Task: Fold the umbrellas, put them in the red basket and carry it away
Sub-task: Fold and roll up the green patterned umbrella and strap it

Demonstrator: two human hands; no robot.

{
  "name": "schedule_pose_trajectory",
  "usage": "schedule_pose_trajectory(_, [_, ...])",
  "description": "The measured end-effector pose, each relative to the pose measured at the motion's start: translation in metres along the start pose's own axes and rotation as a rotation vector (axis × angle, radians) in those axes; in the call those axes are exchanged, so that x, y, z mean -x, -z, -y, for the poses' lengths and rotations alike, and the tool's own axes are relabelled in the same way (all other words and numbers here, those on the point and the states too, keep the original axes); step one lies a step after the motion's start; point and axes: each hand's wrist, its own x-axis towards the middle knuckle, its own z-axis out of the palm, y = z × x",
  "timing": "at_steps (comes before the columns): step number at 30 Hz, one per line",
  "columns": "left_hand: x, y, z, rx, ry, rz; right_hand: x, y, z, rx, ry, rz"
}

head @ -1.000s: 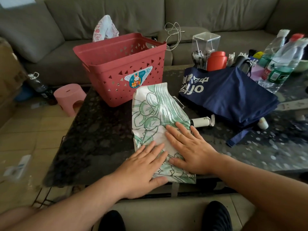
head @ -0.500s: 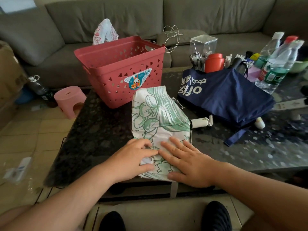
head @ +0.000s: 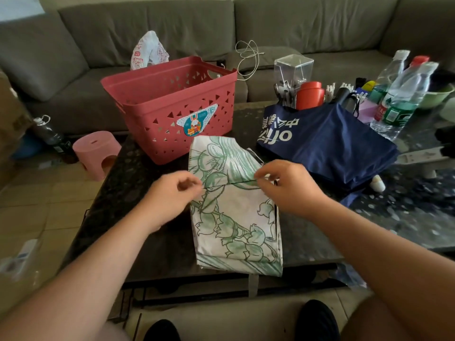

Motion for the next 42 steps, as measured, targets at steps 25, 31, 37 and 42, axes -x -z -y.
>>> schedule_pose_trajectory(25, [-0.041, -0.007, -0.024, 0.626, 0.13, -0.139, -0.057, -0.018, -0.013, -0.594, -0.37, -0.027])
schedule_pose_trajectory(31, [-0.028, -0.002, -0.026, 0.598, 0.038, -0.097, -0.051, -0.01, -0.004, -0.765, -0.283, -0.015])
schedule_pose_trajectory(37, [-0.015, -0.002, -0.03, 0.481, -0.018, -0.167, -0.047, -0.001, 0.003, -0.848, -0.224, -0.038])
schedule_pose_trajectory(42, [-0.011, 0.003, -0.027, 0.306, -0.097, -0.246, -0.044, 0.01, 0.01, -0.89, -0.226, -0.033])
